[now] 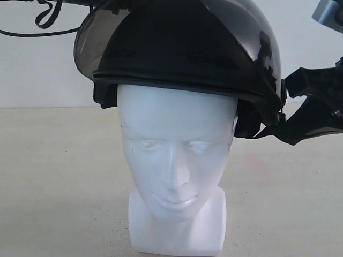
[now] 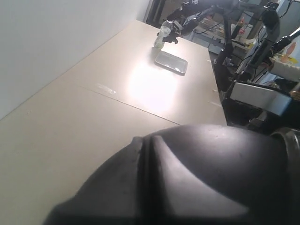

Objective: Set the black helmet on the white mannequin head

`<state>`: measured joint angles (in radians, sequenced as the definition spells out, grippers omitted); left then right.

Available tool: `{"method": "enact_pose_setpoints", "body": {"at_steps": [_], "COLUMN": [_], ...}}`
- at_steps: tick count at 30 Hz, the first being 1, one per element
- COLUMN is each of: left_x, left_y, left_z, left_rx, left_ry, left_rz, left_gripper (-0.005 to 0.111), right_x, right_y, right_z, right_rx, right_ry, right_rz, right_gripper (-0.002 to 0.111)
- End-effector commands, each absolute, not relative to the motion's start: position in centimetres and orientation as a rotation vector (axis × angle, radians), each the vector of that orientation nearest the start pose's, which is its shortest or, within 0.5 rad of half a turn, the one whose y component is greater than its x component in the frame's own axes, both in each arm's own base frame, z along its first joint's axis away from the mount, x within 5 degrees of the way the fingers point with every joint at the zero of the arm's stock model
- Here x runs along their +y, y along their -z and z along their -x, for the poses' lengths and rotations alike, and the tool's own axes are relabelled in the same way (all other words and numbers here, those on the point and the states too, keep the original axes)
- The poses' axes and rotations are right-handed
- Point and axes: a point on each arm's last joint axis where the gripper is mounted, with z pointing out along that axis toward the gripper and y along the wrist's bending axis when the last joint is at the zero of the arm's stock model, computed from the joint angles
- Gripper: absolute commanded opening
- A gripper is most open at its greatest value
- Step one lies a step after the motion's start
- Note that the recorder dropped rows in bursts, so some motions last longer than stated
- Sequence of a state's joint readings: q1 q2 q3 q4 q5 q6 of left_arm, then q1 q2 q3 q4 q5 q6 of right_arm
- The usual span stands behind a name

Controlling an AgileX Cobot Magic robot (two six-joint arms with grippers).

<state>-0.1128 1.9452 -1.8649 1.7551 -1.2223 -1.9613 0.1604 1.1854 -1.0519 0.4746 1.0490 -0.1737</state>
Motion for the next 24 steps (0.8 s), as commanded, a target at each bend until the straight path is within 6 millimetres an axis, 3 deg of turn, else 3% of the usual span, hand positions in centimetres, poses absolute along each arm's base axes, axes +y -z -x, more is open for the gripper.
{"method": "enact_pose_setpoints", "body": {"at_steps": [1,11,18,24], "left_x": [-13.6,-13.0,-12.9,-15.4], "left_y": [-39.0,-37.0,-36.4,-36.8], "left_z": [-39.1,-34.5,-33.8,-32.4], "left_rx": [1.656,1.687,1.718,1.706], "left_ry": [1.198,1.186,1.209,1.270], "left_rz": [-0.923,-0.967,-0.949,-1.006], "left_gripper": [0.004,0.004,0.004,0.004], "right_x": [5.6,5.5,5.5,5.5], "right_y": [-33.4,-33.4,-33.5,-33.5], "right_z": [-19.9,-19.6,-19.8,-19.8], "right_rx": [2.689,2.699,2.678,2.685], "right_ry": [-0.413,-0.413,-0.409,-0.410], "right_rz": [0.371,0.357,0.350,0.357], "right_gripper": [0.000,0.000,0.000,0.002]}}
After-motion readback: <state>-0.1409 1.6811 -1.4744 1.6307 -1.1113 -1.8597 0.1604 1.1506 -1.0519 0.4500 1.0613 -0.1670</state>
